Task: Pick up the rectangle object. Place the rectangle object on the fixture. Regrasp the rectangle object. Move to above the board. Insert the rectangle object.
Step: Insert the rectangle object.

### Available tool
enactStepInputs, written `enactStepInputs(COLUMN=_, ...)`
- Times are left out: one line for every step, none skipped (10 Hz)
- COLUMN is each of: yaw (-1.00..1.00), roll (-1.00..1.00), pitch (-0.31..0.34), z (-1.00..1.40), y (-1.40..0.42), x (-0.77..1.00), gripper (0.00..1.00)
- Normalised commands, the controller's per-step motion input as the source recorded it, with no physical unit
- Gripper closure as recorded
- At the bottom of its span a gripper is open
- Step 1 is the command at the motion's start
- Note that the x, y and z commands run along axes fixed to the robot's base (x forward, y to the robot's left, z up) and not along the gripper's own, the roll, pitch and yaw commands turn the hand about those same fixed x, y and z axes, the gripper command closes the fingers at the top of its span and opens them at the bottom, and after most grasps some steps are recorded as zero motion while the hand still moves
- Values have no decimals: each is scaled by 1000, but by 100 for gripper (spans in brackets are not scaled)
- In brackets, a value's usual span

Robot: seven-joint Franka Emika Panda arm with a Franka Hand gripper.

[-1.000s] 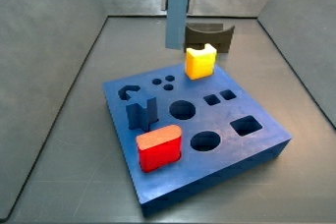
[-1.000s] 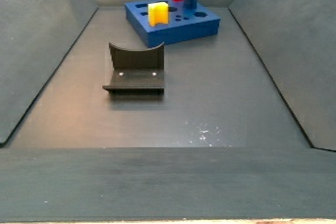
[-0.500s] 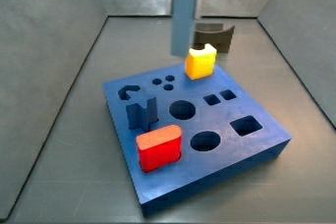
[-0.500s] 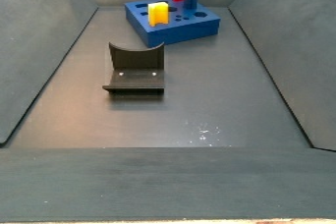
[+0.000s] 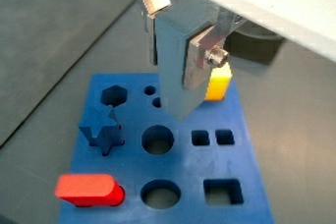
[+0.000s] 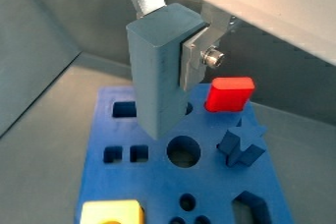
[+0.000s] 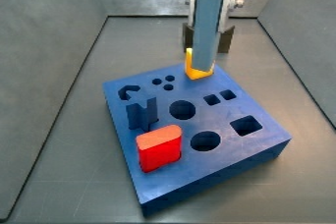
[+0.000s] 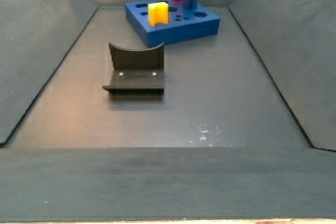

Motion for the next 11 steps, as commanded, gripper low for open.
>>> enactStepInputs(yaw=-949, roll=-280, pitch=-283, z=-49, y=-80, x=0, gripper=100)
enactStepInputs(yaw=-949, roll=-289, pitch=-263, z=-31, y=-80, x=0, gripper=100)
enactStepInputs(yaw=-951, roll=-303, pitch=-254, z=-29, y=-69, x=0, gripper=100)
enactStepInputs(yaw=-831, roll=-251, pitch=-106, z=-126, y=-117, x=86, gripper=100)
enactStepInputs(yaw=0, roll=0, pitch=0, z=0, y=-29, x=0, gripper=100)
enactStepInputs(yaw=-171, roll=-117, pitch=0, z=-126, y=-9, x=363, gripper=100)
enactStepInputs(yaw=-194, roll=-177, pitch=194, z=-274, y=-46, x=780, gripper=100)
enactStepInputs(yaw=-186, roll=-229, pitch=226, z=-254, y=-46, x=786, gripper=100)
enactStepInputs(yaw=-369, roll=-300, pitch=191, z=-220, y=-23, x=634, gripper=100)
enactStepInputs(yaw=-631, roll=-331, pitch=46, z=-234, y=0, x=457, gripper=100)
enactStepInputs(yaw=-889, roll=-286, pitch=0, z=-217, y=0, x=151, gripper=100)
